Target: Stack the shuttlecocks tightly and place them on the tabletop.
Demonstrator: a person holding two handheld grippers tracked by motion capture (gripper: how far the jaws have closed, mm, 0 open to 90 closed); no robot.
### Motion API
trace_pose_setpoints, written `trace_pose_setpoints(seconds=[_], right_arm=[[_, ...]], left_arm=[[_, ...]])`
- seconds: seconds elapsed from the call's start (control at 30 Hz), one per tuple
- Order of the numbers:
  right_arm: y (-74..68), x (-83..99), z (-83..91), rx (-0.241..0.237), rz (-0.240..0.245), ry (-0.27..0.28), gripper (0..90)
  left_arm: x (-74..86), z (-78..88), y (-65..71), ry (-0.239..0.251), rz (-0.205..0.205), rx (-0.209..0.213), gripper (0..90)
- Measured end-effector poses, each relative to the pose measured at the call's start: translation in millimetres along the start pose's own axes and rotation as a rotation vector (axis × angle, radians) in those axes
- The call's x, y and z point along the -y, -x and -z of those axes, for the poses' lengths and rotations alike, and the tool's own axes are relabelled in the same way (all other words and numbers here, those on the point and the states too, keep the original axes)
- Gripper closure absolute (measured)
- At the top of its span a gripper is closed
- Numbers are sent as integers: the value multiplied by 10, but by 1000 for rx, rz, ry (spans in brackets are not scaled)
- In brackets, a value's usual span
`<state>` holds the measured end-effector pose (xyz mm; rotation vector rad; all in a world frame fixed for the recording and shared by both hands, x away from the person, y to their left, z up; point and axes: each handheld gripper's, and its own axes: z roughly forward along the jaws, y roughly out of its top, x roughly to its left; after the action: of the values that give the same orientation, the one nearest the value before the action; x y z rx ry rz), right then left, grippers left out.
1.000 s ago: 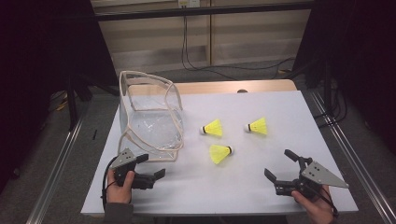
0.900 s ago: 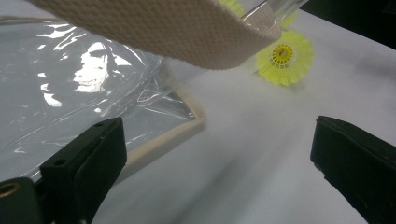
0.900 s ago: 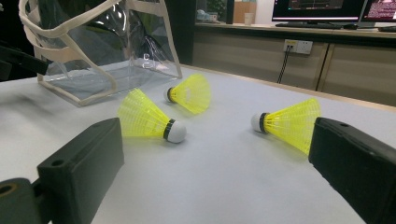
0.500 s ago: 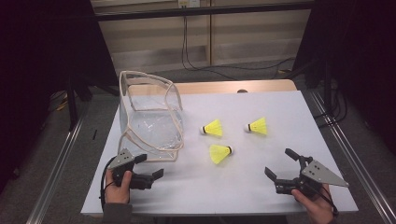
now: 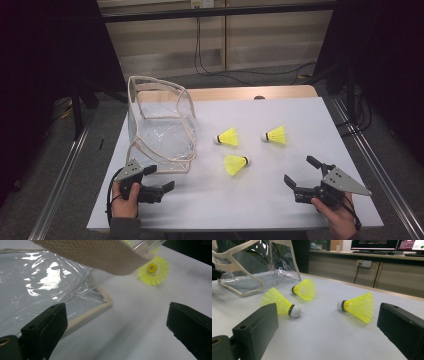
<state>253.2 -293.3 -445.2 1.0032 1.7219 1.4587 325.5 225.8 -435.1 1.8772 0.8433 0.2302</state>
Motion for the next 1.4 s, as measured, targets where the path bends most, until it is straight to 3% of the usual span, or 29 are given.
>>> trace_pose_setpoints(seconds=[1.4], right_arm=[[157,-88,-394,55,11,-73,27]], left_arm=[[2,-12,21,-1,-6,12,35]])
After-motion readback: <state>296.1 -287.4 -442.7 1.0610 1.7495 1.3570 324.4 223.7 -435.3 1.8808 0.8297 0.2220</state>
